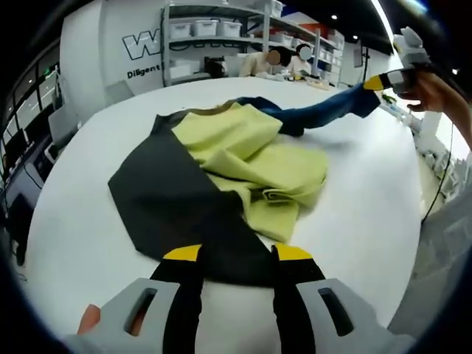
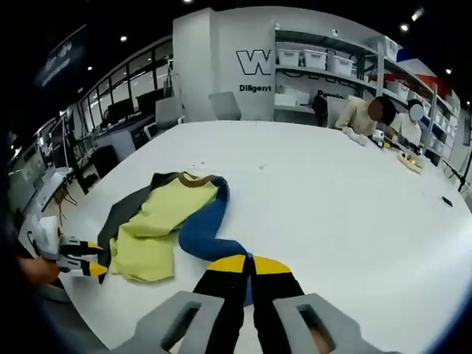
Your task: Fold the garment on the visible template until the final outline fits inside the template.
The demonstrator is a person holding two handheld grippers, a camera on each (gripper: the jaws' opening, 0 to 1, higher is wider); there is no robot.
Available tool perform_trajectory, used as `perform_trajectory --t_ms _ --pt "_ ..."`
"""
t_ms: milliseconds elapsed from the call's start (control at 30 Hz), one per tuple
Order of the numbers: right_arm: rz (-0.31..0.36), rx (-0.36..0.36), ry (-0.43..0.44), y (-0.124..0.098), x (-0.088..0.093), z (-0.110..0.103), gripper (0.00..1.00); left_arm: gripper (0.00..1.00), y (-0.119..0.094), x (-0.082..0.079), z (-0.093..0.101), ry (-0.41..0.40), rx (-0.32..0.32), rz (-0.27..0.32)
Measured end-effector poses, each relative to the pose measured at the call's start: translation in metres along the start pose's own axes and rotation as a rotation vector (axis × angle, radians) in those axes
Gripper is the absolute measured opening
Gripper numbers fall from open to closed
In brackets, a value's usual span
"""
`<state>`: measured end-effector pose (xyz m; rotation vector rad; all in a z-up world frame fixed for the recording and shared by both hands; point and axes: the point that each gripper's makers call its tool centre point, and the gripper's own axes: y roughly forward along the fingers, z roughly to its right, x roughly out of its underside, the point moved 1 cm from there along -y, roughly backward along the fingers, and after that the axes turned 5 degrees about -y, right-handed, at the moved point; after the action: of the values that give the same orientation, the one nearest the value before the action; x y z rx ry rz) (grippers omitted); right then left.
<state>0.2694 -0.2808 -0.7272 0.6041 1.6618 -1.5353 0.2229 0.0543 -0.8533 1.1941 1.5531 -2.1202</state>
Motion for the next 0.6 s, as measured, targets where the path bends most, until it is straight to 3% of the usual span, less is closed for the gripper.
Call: perform_trajectory --t_ms 133,400,467,533,600 --pt "0.008 0.015 0.016 0.001 -0.001 0.008 0.00 0.33 -0.001 0.000 0.001 0.002 -0.001 -0.001" --pt "0.038 0.089 0.090 -0.004 -0.007 0.045 0.00 0.33 0.000 0.001 -0.002 -0.007 -0.001 0.006" --pt "0.042 0.121 0.105 -0.005 -0.008 0.058 0.00 0.37 -0.001 -0.001 -0.002 -0.027 0.007 0.018" --pt "0.049 0.138 0.129 -0.007 -0.009 0.068 0.00 0.48 0.001 -0.006 0.003 -0.072 0.040 0.064" --pt "0.055 0.144 0.145 -0.007 -0.008 0.072 0.00 0.48 0.001 -0.003 0.002 -0.062 0.030 0.051"
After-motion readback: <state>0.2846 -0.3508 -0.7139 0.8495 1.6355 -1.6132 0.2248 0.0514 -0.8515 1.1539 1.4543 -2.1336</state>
